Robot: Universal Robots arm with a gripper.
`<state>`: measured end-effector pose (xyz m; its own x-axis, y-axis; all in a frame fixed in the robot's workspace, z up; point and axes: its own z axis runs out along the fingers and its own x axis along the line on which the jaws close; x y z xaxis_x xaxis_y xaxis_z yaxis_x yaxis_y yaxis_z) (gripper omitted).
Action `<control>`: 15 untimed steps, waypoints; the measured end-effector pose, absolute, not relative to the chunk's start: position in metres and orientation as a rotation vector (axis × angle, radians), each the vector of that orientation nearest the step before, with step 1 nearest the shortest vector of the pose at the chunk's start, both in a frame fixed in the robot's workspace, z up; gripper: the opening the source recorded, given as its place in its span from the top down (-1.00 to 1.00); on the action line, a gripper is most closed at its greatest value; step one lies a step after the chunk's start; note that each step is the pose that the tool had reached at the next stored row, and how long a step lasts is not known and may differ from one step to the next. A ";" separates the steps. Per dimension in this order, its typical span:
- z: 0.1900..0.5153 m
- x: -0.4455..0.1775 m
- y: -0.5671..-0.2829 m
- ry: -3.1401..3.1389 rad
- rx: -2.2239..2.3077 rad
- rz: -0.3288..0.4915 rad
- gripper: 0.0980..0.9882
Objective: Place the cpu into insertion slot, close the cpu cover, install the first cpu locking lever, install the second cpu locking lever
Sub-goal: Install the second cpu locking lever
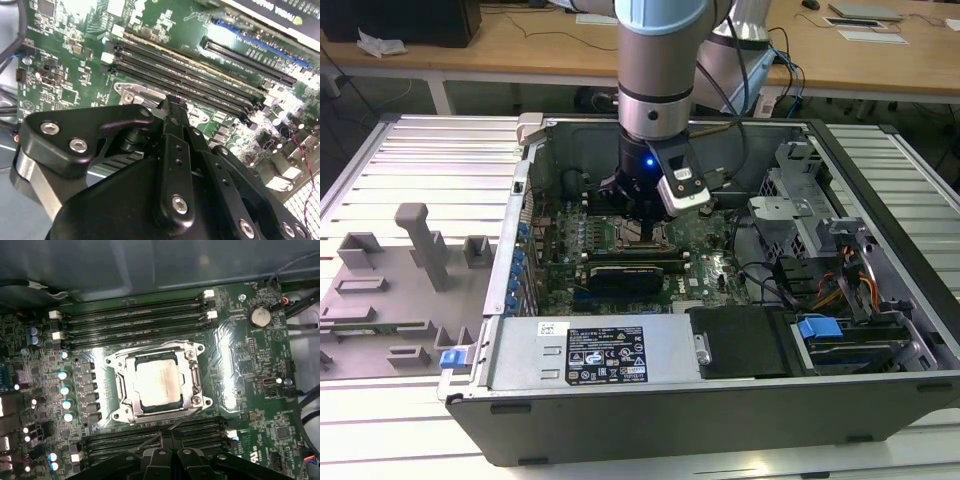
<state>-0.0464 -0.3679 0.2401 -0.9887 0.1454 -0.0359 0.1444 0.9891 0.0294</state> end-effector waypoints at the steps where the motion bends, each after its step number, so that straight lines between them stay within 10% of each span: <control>1: 0.240 -0.048 -0.368 3.095 0.226 0.045 0.98; 15: 0.227 -0.067 -0.370 3.095 0.227 0.105 0.98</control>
<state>-0.0675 -0.3699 0.2271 -0.9887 0.1468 -0.0317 0.1443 0.9871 0.0698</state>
